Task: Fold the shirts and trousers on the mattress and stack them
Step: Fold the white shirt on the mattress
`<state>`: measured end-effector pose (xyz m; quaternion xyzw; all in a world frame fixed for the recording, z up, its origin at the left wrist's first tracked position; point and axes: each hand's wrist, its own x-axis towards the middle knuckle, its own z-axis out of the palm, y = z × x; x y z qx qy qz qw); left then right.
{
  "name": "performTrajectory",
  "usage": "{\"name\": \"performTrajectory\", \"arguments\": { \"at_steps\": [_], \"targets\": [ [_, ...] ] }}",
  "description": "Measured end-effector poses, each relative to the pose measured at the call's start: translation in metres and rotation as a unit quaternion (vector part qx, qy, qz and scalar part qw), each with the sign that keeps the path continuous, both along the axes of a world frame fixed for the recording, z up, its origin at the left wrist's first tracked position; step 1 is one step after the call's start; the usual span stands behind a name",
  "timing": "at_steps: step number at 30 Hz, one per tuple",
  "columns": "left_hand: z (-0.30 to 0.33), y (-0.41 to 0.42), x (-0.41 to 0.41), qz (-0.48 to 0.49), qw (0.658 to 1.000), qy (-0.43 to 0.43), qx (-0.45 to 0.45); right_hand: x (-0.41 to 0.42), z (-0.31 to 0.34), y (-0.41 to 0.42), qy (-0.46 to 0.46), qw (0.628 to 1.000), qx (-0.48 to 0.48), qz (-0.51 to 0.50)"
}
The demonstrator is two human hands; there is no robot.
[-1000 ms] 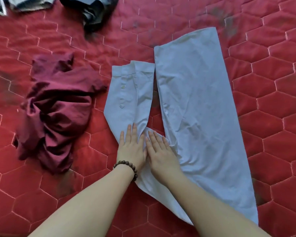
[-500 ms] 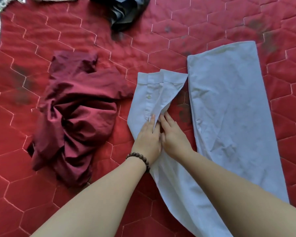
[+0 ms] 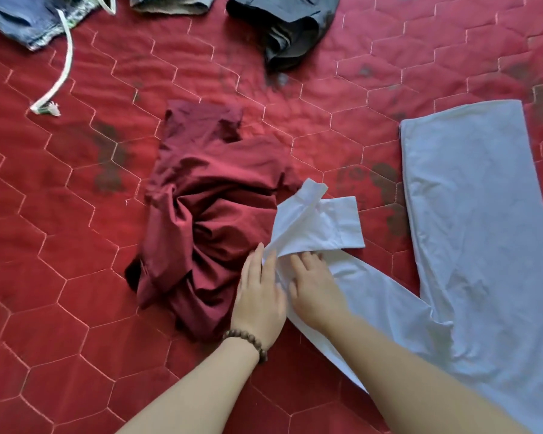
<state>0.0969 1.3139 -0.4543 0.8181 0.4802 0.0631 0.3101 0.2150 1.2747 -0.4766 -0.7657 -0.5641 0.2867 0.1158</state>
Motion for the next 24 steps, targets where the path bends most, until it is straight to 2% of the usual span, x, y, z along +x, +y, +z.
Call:
{"name": "performTrajectory", "arguments": {
  "at_steps": [3, 5, 8, 11, 12, 14, 16, 18, 21, 24],
  "targets": [
    [0.004, 0.031, 0.024, 0.013, 0.998, -0.06, -0.021, 0.001, 0.007, 0.012, 0.12, 0.981, 0.001, -0.155],
    [0.006, 0.054, 0.045, 0.03, 0.992, -0.101, -0.066, 0.004, 0.013, 0.021, 0.243, 0.928, 0.003, -0.282],
    [0.001, 0.081, 0.077, -0.002, 0.983, -0.115, -0.141, 0.015, 0.018, 0.038, 0.381, 0.808, 0.039, -0.448],
    [-0.003, 0.095, 0.105, 0.017, 0.968, -0.113, -0.223, 0.025, 0.015, 0.05, 0.41, 0.777, 0.065, -0.473],
    [-0.004, 0.098, 0.112, 0.029, 0.964, -0.111, -0.242, 0.026, 0.016, 0.052, 0.407, 0.776, 0.066, -0.478],
    [-0.003, 0.101, 0.121, 0.057, 0.953, -0.114, -0.275, 0.027, 0.015, 0.053, 0.364, 0.814, 0.061, -0.449],
    [0.0, 0.103, 0.123, 0.085, 0.938, -0.153, -0.3, 0.025, 0.017, 0.053, 0.327, 0.856, 0.071, -0.393],
    [0.005, 0.105, 0.121, 0.114, 0.925, -0.189, -0.31, 0.023, 0.02, 0.052, 0.307, 0.878, 0.101, -0.354],
    [0.018, 0.11, 0.113, 0.179, 0.918, -0.232, -0.265, 0.018, 0.027, 0.049, 0.257, 0.909, 0.134, -0.301],
    [0.034, 0.117, 0.099, 0.23, 0.921, -0.243, -0.199, 0.006, 0.038, 0.051, 0.194, 0.934, 0.127, -0.274]
  ]
}}
